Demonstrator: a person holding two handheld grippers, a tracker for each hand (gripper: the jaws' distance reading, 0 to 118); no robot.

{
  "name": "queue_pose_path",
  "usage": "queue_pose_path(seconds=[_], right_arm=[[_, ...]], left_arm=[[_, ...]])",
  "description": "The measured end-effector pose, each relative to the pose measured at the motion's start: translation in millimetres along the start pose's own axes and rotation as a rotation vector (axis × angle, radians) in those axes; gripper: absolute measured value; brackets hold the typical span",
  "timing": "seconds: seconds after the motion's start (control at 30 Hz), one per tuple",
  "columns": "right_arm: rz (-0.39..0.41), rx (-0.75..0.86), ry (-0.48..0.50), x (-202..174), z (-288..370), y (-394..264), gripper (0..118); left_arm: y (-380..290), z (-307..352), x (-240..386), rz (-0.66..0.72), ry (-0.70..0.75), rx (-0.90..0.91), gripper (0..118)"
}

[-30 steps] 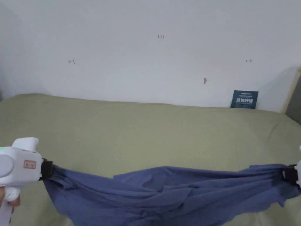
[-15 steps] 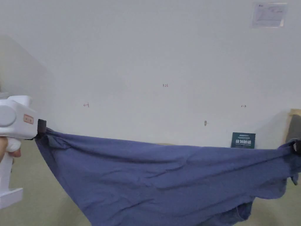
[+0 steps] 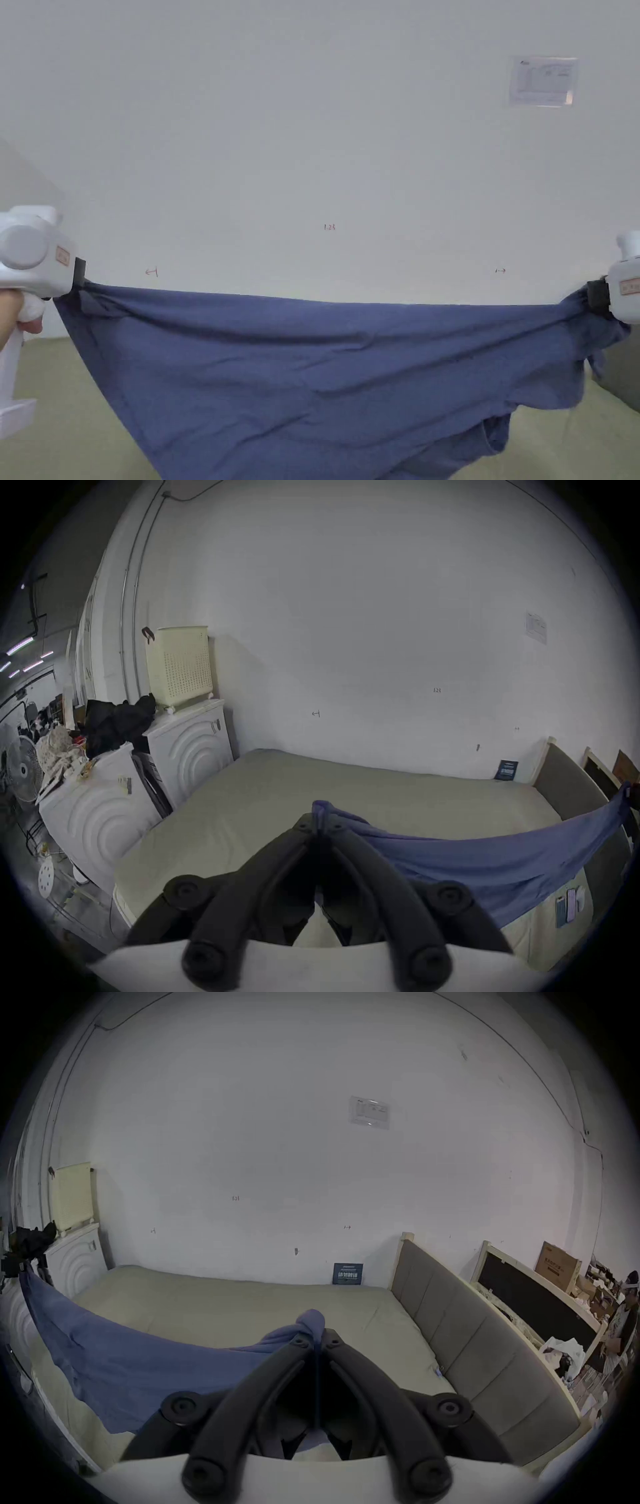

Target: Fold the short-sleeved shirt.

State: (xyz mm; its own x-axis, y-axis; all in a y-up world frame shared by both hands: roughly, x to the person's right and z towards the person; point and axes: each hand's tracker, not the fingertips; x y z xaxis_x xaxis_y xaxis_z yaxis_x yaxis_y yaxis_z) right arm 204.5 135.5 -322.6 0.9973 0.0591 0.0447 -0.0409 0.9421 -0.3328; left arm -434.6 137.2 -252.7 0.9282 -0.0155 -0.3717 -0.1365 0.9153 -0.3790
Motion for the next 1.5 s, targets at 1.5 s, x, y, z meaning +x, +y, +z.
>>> queue_pose_path(seconds=[1.5], right_arm=[[-0.129,-0.424,0.084,45.0,95.8,-391.9,1]], left_arm=[[-367.6,40.3,-51.9,-0.046,-0.128,-0.466,1]])
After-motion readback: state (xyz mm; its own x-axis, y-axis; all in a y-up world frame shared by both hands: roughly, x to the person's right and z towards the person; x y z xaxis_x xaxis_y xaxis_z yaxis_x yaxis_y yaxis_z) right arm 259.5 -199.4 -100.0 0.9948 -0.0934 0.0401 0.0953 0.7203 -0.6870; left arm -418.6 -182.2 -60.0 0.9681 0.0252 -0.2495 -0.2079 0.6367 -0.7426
